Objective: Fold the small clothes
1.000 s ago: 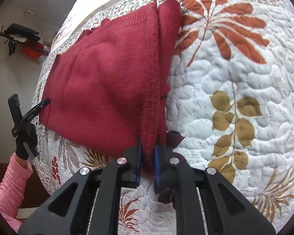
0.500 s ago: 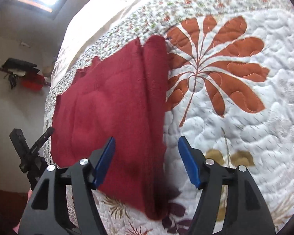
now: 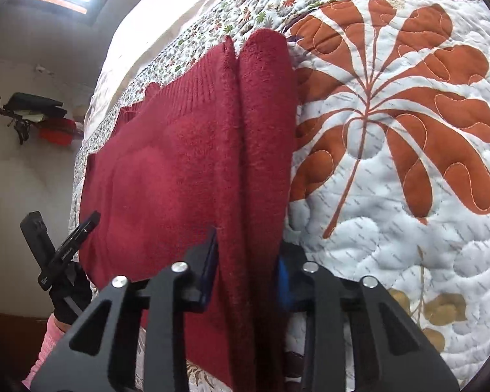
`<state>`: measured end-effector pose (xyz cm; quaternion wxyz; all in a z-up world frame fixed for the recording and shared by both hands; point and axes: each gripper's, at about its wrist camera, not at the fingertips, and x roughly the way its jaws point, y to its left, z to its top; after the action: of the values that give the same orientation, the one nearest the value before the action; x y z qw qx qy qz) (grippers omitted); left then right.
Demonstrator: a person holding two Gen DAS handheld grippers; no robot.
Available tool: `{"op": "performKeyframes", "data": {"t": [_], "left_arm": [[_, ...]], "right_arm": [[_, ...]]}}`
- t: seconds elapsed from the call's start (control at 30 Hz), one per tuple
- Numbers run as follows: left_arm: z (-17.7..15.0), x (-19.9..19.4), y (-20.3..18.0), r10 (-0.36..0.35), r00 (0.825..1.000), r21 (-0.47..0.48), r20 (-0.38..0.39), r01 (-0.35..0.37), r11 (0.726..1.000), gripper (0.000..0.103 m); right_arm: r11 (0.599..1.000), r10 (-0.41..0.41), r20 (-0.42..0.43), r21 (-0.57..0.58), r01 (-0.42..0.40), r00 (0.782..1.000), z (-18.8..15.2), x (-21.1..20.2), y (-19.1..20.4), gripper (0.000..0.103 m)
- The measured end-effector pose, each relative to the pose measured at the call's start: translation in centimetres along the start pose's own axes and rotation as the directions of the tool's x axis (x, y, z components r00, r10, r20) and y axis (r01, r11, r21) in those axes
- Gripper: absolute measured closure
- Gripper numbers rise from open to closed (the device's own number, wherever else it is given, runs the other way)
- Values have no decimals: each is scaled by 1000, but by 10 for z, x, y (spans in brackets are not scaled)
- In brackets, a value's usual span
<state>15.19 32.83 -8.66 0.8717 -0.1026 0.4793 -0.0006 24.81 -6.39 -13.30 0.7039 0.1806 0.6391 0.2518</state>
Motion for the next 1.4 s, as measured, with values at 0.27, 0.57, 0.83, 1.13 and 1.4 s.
{"op": "performKeyframes", "data": {"t": [0.27,0.57,0.83,1.13,1.4], "left_arm": [[-2,3,7,-7,1000,-5,0,7,1000,43],[-1,0,10,-22,1000,-29,0,22,999,43],[-3,-33,31,-74,997,-99,33,77,992,43],[-4,-57,49,-113,991,-132,73,122,984,43],[-7,-63,65,-146,985,-172,91,160,972,43]], "right_arm": [[1000,14,2,22,-14,1000,1,0,-7,80],[999,17,8,45,-17,1000,-2,-6,-4,85],[995,55,55,-81,-50,997,1,-35,81,87],[965,-31,-17,-259,26,999,6,9,197,88],[943,-160,-88,-308,126,983,1,81,240,88]]}}
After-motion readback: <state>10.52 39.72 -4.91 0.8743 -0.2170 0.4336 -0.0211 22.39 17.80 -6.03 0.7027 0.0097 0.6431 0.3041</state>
